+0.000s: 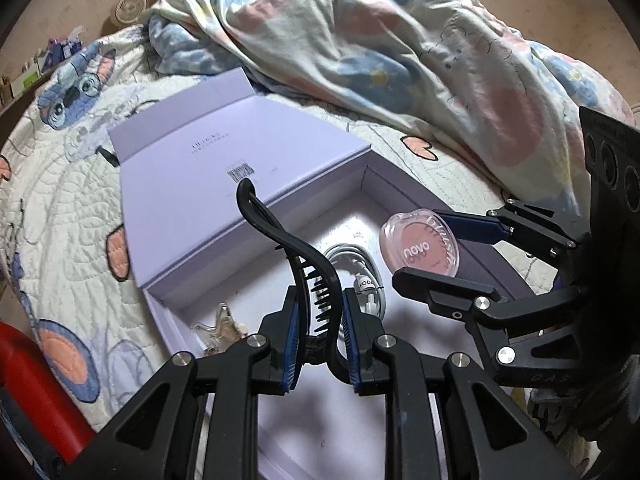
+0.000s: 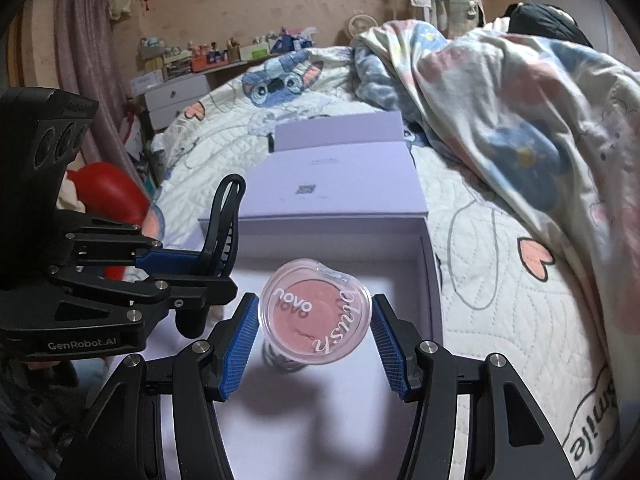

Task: Organize rigid objects
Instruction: 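Open the right tool to drop the compact while the left tool releases the claw clip into the box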

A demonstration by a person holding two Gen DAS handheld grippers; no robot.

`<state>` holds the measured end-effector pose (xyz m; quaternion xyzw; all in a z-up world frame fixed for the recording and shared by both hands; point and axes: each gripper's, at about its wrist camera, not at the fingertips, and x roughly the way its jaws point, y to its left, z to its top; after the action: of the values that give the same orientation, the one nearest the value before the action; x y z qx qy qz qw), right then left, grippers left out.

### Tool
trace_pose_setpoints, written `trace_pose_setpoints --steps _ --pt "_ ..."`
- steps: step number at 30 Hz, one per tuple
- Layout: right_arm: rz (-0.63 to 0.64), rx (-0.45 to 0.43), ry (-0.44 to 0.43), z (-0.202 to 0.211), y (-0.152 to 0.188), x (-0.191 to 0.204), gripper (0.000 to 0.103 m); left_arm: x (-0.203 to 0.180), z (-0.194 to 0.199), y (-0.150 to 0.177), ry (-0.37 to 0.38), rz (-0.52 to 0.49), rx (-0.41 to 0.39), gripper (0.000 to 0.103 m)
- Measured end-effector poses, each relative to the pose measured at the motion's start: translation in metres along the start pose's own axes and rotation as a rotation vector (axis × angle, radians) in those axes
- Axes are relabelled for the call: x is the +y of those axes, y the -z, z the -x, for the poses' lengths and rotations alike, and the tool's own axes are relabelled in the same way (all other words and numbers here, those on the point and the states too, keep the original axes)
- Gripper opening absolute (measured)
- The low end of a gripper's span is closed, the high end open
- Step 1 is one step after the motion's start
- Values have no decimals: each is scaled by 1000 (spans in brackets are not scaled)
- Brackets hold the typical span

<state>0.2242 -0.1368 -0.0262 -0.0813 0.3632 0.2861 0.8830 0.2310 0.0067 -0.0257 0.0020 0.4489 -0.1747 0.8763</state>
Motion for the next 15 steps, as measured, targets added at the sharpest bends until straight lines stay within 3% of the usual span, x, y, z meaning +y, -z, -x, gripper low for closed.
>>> trace_pose_setpoints --steps 9,15 --pt "4 37 9 -11 -2 -5 56 3 -21 -3 16 9 52 20" --pt "-8 60 22 -15 -2 -7 56 5 -21 -2 17 18 42 20"
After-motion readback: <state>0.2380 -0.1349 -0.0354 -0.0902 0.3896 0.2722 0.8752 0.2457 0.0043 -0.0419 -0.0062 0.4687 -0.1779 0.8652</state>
